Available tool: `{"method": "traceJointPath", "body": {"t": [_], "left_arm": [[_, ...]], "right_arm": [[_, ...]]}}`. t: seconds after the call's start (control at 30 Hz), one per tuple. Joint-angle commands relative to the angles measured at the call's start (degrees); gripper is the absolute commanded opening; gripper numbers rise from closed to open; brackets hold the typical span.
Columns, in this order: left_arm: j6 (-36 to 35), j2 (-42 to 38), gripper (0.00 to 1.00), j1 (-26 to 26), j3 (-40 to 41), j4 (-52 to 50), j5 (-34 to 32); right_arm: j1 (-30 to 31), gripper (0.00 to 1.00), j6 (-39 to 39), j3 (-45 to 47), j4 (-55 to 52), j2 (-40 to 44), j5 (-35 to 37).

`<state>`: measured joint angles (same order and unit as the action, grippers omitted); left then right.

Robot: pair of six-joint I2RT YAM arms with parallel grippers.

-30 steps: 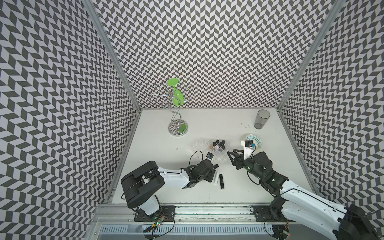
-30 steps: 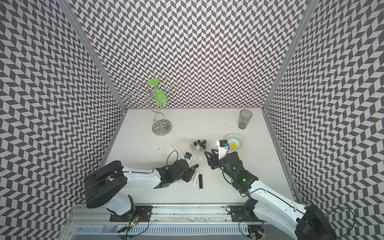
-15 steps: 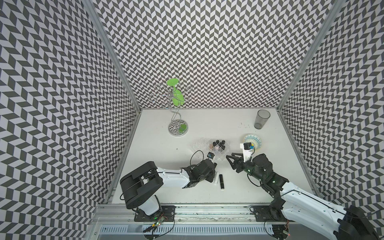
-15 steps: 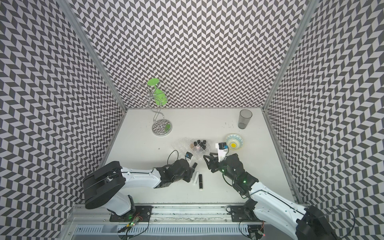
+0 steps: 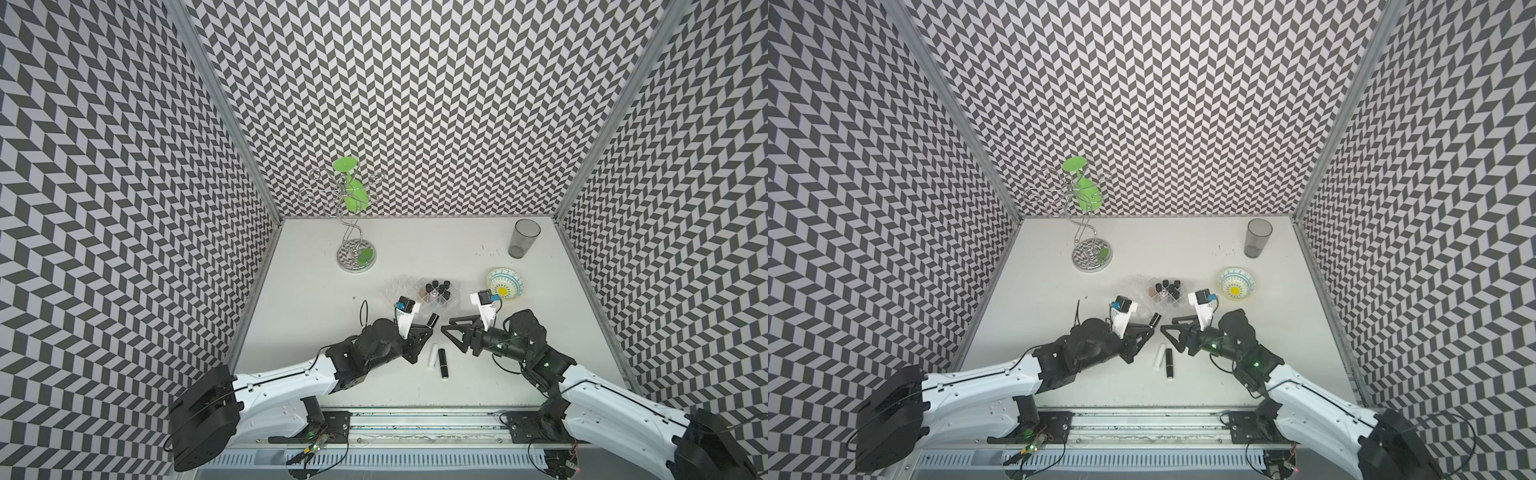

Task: Arrange the lipsticks in the organizer
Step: Pick up the lipstick at the center of the board.

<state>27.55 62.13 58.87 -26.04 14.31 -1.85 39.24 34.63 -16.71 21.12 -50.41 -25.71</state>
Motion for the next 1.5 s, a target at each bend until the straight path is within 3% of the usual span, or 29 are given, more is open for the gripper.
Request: {"method": "traceJointPath", "body": {"t": [0.0, 0.3, 0.5, 0.67, 0.93, 1.0, 1.17, 1.33, 1.47], "left_arm": [[-0.5, -2.8, 0.08, 0.4, 1.5, 0.6, 1.7], [-0.8, -3.0, 0.08, 0.6, 2.1, 1.0, 2.0], [-0.8, -2.2, 0.08, 0.7, 2.2, 1.1, 2.4], [-0.8, -1.7, 0.08, 0.7, 2.6, 1.8, 2.5], [-0.9, -1.6, 0.07, 0.7, 2.5, 1.7, 2.3], [-0.8, -1.6, 0.18, 0.7, 2.7, 1.6, 1.9], [2.8, -4.3, 0.68, 0.6, 6.0, 3.9, -2.1], [6.1, -10.4, 0.7, -0.4, 12.4, 14.4, 0.5], [6.5, -11.4, 0.63, -2.0, 14.1, 18.1, 4.7]], "right_arm": [[0.2, 0.67, 3.4, 0.8, 6.3, -0.2, -3.3], [0.3, 0.66, 5.5, -2.6, 15.3, -12.6, -8.6], [0.7, 0.64, 5.7, -4.0, 18.4, -16.2, -7.8], [0.8, 0.5, 5.9, -3.9, 20.7, -18.2, -8.0], [0.8, 0.35, 6.6, -5.1, 22.7, -21.5, -9.4], [0.7, 0.3, 6.5, -4.8, 23.0, -21.2, -8.6], [0.8, 0.26, 6.5, -2.3, 24.3, -17.0, -3.7], [1.5, 0.21, 7.0, -0.2, 26.1, -14.2, -1.1], [1.5, 0.21, 8.8, 0.9, 29.1, -14.5, -1.7]]}}
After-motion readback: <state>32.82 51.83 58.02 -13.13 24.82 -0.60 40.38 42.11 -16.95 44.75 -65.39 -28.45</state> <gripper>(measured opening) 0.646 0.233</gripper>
